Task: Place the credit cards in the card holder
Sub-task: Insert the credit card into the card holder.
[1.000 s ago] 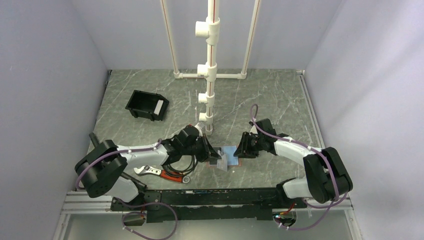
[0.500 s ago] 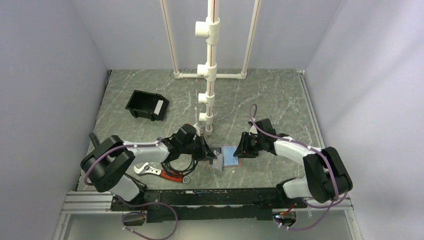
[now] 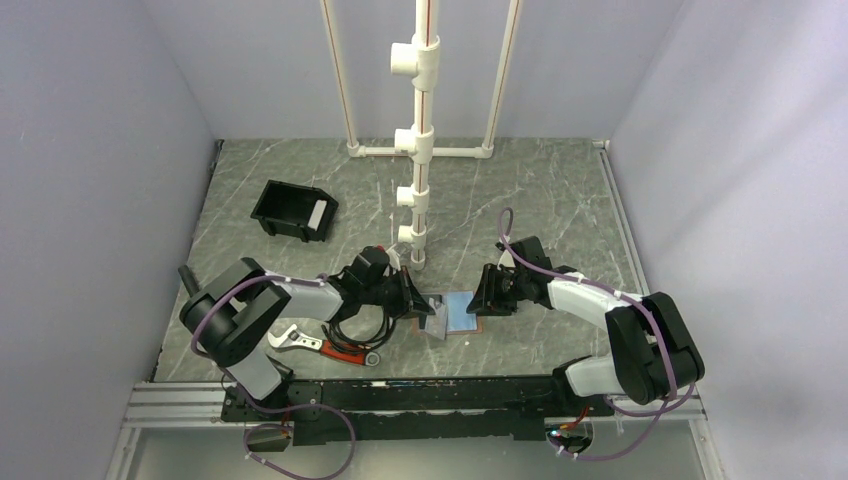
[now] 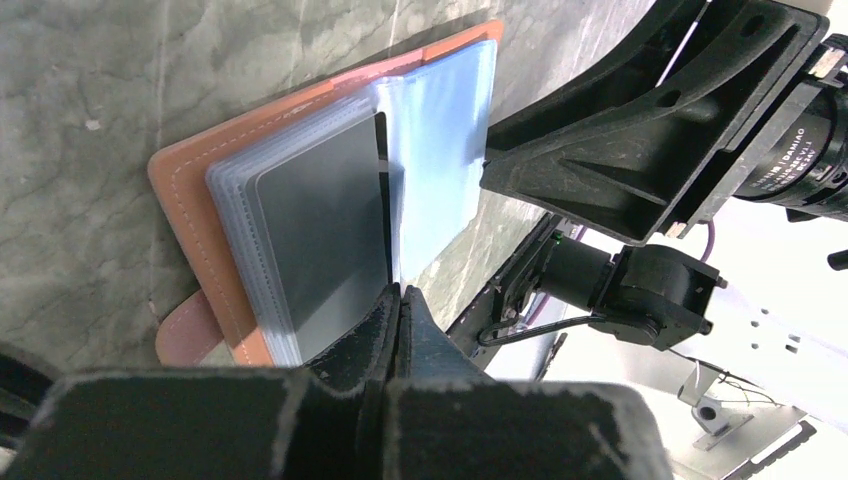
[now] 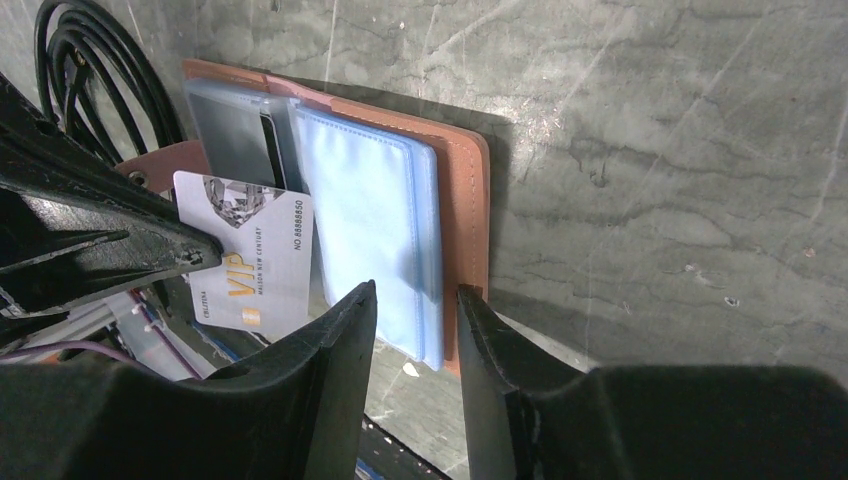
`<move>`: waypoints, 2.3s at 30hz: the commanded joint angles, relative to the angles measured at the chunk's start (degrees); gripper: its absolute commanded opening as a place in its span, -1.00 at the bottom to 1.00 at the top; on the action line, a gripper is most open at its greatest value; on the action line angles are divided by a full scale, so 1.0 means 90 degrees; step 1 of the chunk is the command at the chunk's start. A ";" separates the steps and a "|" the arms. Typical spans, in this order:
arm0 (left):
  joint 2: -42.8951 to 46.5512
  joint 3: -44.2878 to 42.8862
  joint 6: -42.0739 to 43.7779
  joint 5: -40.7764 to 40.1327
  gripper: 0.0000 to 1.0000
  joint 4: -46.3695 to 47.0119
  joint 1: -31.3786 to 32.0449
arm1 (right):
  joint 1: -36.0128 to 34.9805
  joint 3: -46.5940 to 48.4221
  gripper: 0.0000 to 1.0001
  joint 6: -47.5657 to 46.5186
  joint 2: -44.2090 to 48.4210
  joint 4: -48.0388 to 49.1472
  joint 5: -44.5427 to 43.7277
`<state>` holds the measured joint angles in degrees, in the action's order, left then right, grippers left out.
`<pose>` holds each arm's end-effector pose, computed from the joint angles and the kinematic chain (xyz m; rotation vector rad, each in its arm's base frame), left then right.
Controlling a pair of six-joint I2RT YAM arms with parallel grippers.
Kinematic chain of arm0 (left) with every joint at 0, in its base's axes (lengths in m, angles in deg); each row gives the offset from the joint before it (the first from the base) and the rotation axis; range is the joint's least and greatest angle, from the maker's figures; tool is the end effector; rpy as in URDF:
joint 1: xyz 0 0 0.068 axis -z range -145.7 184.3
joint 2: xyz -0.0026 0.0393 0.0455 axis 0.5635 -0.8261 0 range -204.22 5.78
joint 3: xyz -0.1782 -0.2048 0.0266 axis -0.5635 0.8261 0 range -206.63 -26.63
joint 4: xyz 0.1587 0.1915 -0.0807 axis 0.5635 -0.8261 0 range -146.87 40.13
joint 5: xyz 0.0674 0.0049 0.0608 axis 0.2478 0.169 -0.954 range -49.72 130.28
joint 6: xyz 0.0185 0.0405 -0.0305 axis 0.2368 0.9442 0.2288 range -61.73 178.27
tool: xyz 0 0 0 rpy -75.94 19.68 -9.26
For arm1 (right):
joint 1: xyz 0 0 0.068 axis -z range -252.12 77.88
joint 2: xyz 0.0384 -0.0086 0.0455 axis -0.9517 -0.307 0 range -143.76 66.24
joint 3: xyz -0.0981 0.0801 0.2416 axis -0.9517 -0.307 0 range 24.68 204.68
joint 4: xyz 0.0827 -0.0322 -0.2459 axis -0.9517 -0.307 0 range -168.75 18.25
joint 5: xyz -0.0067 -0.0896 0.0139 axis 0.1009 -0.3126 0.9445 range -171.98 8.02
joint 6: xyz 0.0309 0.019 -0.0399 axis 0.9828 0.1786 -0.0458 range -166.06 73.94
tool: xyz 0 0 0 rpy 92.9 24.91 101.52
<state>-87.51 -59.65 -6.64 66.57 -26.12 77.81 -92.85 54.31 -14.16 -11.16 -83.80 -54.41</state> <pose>0.2022 -0.2138 0.1309 -0.1811 2.5952 -1.4086 0.2041 0.0949 0.1387 0.0861 2.7376 0.9275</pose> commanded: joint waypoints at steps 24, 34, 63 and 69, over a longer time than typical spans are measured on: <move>-0.0625 0.0363 0.0185 -0.0676 -1.00 0.1972 0.0131 | -0.0284 -0.0030 -0.25 -0.0175 -0.0276 -0.0132 -0.0260; -0.0656 0.0536 0.0072 -0.1348 -1.00 0.2157 0.0251 | -0.0294 -0.0079 -0.25 -0.0175 -0.0261 -0.0122 -0.0270; -0.0971 0.0592 -0.0020 -0.2331 -0.80 0.2368 0.0991 | -0.0350 -0.0212 -0.25 0.0113 -0.0034 -0.0055 -0.0439; -0.0084 0.0373 0.0033 -0.2779 -0.06 0.0320 0.1119 | -0.0353 -0.0161 -0.25 0.0074 0.0095 -0.0266 -0.0699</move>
<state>-92.47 -55.36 -6.99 45.85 -6.82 86.77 -95.28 54.15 -13.02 -10.55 -82.75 -56.70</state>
